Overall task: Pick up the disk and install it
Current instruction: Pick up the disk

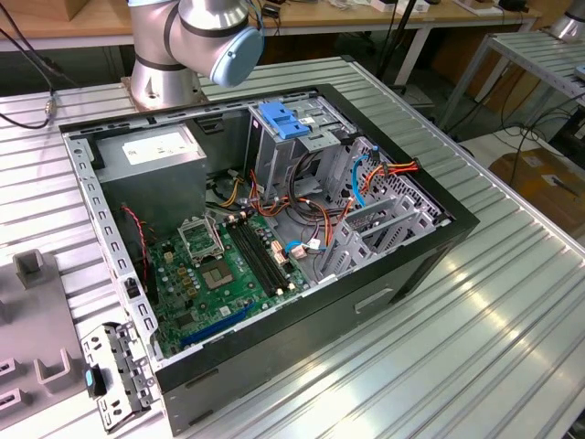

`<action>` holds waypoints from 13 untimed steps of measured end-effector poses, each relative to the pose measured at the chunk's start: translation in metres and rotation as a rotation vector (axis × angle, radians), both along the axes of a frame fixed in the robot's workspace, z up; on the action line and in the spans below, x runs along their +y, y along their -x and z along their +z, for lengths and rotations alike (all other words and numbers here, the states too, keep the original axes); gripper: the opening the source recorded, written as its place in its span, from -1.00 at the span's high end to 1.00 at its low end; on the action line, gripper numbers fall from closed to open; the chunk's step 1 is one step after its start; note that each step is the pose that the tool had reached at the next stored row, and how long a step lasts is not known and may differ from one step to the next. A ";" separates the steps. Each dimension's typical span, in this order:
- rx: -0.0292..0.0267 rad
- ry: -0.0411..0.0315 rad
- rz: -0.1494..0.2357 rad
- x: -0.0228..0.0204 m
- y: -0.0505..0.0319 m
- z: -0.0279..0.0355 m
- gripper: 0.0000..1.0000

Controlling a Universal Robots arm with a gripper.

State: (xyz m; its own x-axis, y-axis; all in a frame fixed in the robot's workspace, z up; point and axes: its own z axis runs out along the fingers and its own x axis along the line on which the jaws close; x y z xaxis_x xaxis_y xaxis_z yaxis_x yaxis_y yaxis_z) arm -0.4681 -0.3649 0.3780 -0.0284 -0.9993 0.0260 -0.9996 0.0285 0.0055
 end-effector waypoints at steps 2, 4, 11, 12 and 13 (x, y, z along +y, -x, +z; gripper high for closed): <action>0.0003 0.0001 0.000 0.0000 0.0000 0.0006 0.26; 0.0001 -0.0001 0.000 0.0000 0.0000 0.0011 0.26; 0.0005 0.0000 0.000 0.0000 0.0000 0.0029 0.26; 0.0007 0.0001 0.000 0.0000 0.0000 0.0034 0.26; 0.0008 0.0000 0.000 0.0000 0.0000 0.0038 0.26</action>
State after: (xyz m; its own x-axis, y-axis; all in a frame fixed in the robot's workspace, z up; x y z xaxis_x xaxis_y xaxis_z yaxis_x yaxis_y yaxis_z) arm -0.4681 -0.3649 0.3818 -0.0283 -0.9993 0.0260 -0.9996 0.0285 0.0063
